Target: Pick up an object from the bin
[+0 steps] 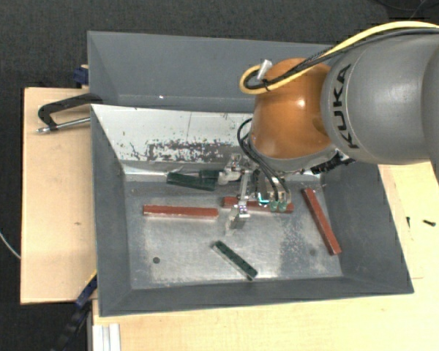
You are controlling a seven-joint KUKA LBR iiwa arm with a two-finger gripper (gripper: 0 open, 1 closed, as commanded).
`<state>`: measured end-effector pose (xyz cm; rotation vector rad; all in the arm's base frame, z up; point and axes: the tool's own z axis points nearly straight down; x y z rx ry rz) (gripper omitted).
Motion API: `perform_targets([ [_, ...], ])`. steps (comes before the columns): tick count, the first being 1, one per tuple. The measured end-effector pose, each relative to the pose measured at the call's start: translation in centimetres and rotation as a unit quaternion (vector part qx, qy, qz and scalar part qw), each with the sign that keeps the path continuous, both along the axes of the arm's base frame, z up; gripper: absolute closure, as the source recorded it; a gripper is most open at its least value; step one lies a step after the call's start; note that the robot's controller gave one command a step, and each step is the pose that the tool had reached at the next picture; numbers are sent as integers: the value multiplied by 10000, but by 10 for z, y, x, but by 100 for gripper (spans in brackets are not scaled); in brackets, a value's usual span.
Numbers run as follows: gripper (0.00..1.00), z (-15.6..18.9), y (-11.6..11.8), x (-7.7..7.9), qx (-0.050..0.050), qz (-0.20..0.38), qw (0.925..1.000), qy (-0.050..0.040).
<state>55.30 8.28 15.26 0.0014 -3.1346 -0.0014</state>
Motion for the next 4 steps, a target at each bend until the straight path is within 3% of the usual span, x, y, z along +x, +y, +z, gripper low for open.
perform_targets([
  [1, 0, 4, 0, 1, 2, -4, 10000, -32],
  [2, 100, -73, 10, 43, 17, -679, 9977, -74],
  [3, 100, -73, 10, 43, 18, -681, 9976, -74],
  [4, 100, -36, 2, 34, -2, -646, 9979, -22],
])
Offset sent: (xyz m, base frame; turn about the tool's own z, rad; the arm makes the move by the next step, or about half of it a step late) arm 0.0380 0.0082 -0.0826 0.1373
